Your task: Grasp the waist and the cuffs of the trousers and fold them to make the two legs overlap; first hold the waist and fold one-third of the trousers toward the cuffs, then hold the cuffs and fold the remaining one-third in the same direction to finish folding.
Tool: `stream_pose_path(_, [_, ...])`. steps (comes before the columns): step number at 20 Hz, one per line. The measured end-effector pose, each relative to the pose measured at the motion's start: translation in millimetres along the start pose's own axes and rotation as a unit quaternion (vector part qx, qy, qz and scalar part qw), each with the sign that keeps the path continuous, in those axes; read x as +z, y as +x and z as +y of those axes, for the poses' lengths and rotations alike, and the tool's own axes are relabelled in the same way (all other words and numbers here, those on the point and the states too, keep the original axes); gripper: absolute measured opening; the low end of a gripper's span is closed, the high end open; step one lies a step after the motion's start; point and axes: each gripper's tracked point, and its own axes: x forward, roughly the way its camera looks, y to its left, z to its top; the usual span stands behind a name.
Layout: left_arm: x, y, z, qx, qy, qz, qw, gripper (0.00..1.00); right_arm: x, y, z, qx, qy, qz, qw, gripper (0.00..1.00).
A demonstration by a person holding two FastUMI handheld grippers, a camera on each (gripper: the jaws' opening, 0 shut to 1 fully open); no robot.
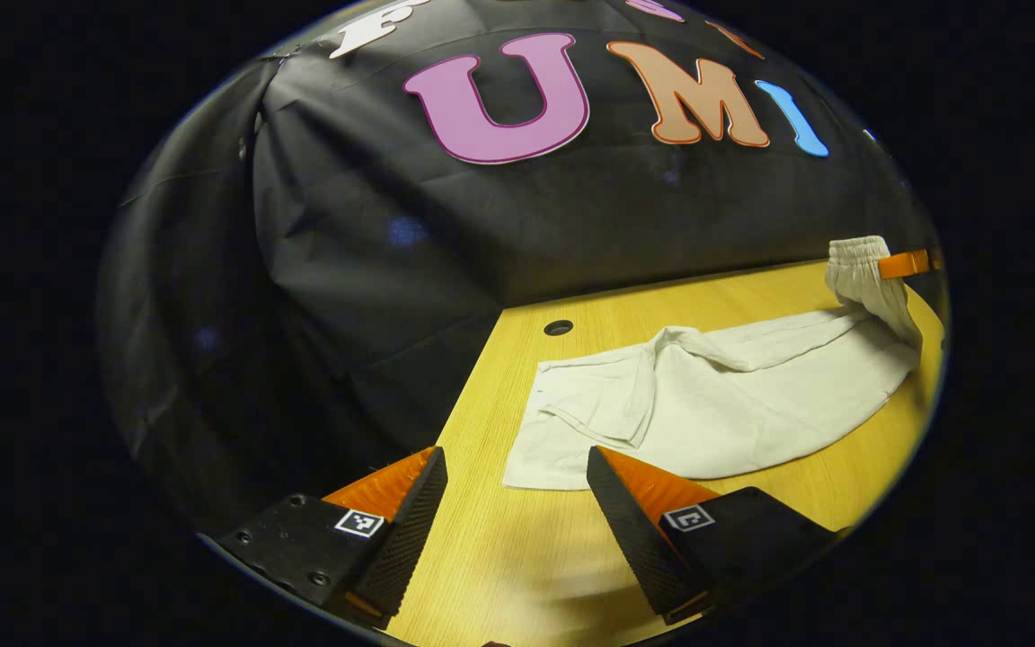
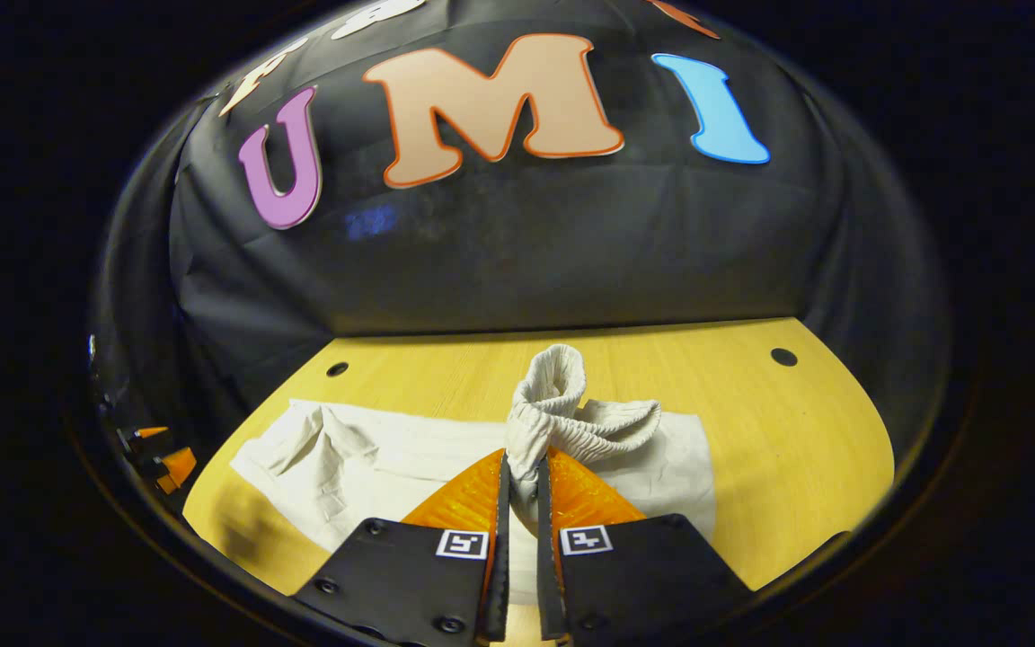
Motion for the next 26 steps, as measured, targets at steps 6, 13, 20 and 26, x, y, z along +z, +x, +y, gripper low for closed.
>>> stream_pose_path(6, [-20,18,5,-0.030,-0.012,0.022,0.999,0.96,14,-14,1,0.019,-0.037,0.047,0.998,0.35])
stream_pose_path(13, [-28,25,18,-0.073,-0.073,0.062,0.993,0.96,16,-45,-2,0.005,-0.047,0.031,0.998,0.96])
stream_pose_path(20, [-44,49,32,-0.060,-0.148,0.117,0.980,0.95,2,-60,-23,-0.035,-0.039,0.039,0.998,0.92])
stream_pose_path(26, [-40,50,29,-0.055,-0.134,0.125,0.982,0.89,-4,-67,-28,-0.044,-0.035,0.042,0.998,0.97])
